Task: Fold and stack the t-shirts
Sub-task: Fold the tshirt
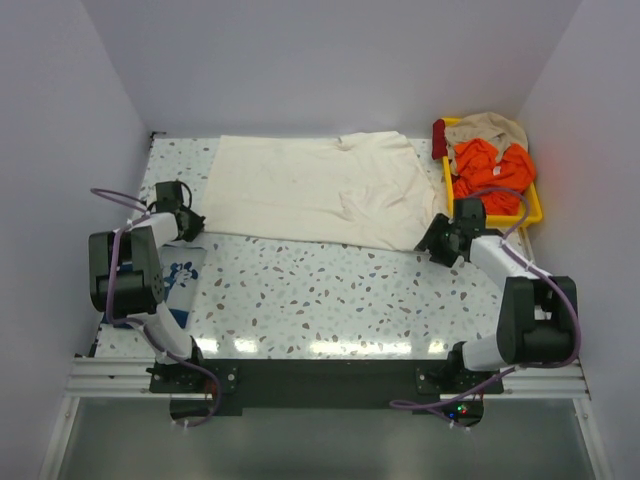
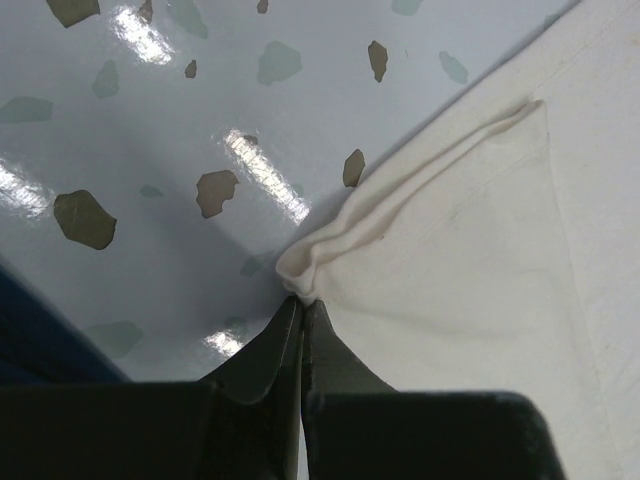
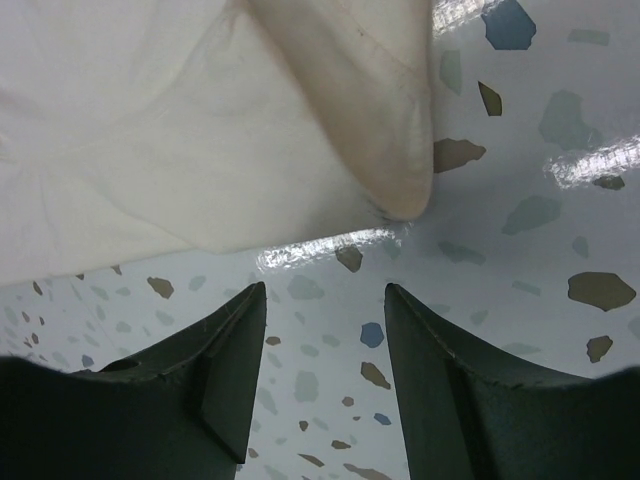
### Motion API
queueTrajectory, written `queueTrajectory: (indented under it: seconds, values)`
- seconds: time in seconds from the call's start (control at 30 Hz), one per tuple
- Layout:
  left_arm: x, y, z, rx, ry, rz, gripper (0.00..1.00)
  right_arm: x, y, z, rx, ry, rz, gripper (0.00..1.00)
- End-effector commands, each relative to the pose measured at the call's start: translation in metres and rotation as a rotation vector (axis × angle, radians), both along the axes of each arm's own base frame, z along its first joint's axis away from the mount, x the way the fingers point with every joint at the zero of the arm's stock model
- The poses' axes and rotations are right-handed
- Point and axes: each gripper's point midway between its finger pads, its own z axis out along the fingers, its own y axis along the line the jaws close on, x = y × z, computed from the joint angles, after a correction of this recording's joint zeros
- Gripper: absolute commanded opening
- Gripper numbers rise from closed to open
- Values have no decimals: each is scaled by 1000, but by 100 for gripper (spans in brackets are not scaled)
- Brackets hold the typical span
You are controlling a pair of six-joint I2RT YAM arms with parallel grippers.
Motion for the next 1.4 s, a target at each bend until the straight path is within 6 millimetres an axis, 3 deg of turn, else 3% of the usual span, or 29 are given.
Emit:
queueTrajectory:
  seconds: [0.0,0.23,0.27,0.37,0.5,0.6,0.83,0.93,1.0,1.17,1.33,1.37]
  values:
    - [10,3,7,18,-17,-8,0,4,-3,1,-17,-28,-3,54]
    - [10,3,5,15,-7,-13,0,11,-13,-16,-50,-21,-48,54]
    - [10,2,5,15,-7,-15,0,12,-24,-18,-62,-18,-79,54]
    - [11,3,10,23,-13,-16,0,16,-31,-23,-68,-14,-107,52]
    - [11,5,13,34,-14,-18,0,27,-32,-23,-66,-20,-117,50]
    - [12,6,19,39,-27,-17,0,32,-33,-25,-65,-15,-119,41]
    - [14,7,38,57,-53,-29,0,44,-30,-11,-56,-15,-97,0]
    - [14,9,53,78,-62,-33,0,43,-29,9,-51,-28,-82,0]
    - [10,10,75,93,-81,-42,0,36,-29,25,-52,5,-64,0]
    - [-1,8,95,101,-101,-48,0,22,-37,38,-76,28,-91,0]
    - [-25,7,106,129,-113,-56,0,-8,-50,56,-98,44,-144,0]
    - [-34,6,101,133,-93,-62,0,-17,-52,54,-102,66,-158,0]
